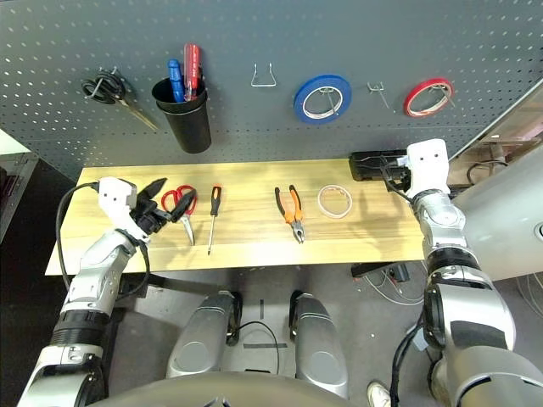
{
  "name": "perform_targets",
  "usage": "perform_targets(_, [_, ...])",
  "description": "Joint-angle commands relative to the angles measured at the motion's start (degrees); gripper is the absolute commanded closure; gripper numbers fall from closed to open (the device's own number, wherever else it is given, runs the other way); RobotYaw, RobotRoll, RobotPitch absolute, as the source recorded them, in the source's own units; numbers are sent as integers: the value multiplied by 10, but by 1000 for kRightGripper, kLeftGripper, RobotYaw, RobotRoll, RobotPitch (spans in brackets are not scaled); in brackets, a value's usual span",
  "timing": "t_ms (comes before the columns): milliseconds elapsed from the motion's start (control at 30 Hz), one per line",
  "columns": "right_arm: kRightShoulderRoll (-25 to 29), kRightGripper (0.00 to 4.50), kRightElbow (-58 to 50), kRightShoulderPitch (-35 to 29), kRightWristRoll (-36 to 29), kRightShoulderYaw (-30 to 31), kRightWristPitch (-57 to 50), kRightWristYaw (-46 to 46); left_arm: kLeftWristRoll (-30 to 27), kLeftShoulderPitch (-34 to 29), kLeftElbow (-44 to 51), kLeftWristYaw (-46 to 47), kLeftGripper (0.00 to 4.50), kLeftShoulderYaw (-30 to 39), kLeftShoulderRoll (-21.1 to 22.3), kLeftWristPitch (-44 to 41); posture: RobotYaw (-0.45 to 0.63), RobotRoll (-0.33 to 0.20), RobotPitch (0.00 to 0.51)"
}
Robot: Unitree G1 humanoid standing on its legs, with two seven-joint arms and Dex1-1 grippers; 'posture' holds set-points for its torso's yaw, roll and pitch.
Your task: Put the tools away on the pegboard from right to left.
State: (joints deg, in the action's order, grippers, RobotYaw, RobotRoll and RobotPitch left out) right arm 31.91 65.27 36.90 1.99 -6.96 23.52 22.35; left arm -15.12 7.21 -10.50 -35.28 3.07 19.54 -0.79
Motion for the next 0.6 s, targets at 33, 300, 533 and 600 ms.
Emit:
perform_targets(33, [12,0,8,6,-3,13,-32,79,15,-18,26,-16,40,-21,15,-20,262,0,220])
perform_targets(300, [27,0,23,28,31,60,-64,192,36,-41,53,-35,40,-52,41,-19,277,0,227])
perform_targets(533, [35,0,48,63,66,107,-97,267,66,-42,54,-41,40,-71,54,6,288,0,242])
perform_targets(600, [35,0,52,69,74,116,-105,284,70,-45,56,-43,40,-75,55,9,292,0,246])
